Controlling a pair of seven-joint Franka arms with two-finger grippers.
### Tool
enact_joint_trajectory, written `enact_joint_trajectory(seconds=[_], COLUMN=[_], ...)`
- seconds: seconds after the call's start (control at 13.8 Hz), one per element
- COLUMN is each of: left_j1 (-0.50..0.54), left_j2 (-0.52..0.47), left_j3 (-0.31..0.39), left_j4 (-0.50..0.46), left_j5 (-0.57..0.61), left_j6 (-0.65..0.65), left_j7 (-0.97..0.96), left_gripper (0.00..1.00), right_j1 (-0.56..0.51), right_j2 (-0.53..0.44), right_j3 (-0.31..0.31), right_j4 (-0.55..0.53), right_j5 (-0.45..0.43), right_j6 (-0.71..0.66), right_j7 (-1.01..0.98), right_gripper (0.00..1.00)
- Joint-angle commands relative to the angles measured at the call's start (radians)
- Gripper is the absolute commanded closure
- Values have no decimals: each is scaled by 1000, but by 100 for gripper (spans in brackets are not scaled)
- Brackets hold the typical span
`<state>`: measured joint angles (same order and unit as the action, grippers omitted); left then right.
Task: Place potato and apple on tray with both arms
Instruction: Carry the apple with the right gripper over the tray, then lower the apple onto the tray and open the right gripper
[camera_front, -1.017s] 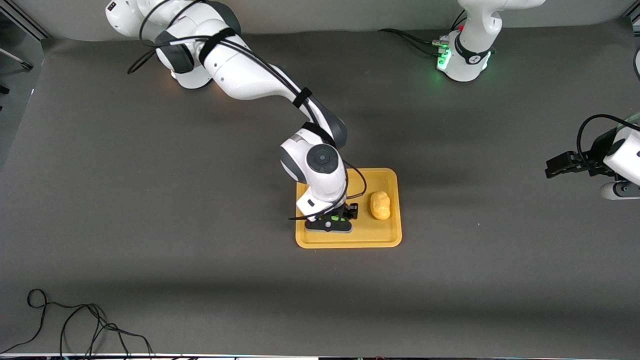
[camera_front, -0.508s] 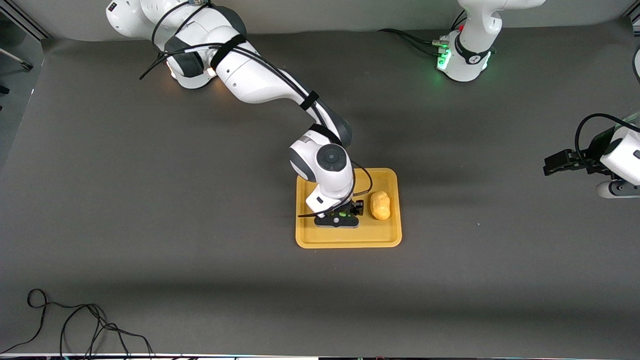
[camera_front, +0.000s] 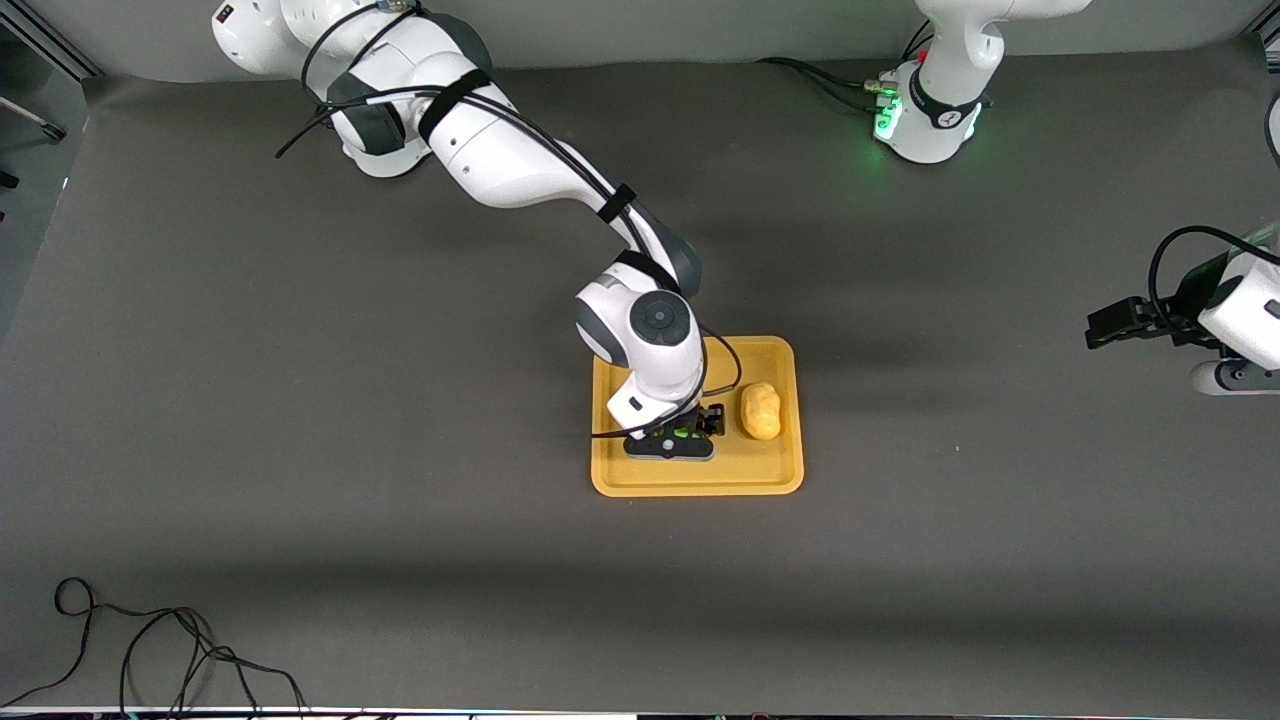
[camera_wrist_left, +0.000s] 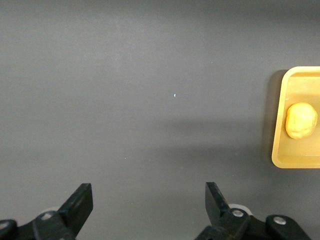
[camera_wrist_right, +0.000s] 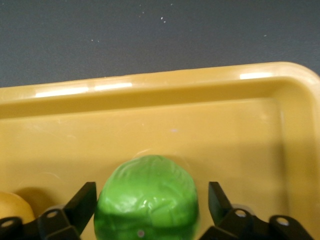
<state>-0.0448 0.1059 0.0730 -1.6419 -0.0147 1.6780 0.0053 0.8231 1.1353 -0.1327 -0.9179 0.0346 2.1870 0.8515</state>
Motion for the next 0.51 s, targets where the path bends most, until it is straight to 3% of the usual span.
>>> enact_joint_trajectory(seconds=[0.0,0.44], left_j1=[-10,-10], left_j2=[-11,-6], left_j3=[4,4], left_j4=[25,36], left_j5=[-2,-2], left_j6=[-50,-53], left_j7=[15,13], left_gripper=[0,0], right_j1=[-7,-85], right_j2=[-116,-408], right_j3=[-4,-25], right_j4=[13,2], right_j5=[-9,-12], right_j6=[-171,-502], right_j7=[17,-32], right_gripper=[0,0])
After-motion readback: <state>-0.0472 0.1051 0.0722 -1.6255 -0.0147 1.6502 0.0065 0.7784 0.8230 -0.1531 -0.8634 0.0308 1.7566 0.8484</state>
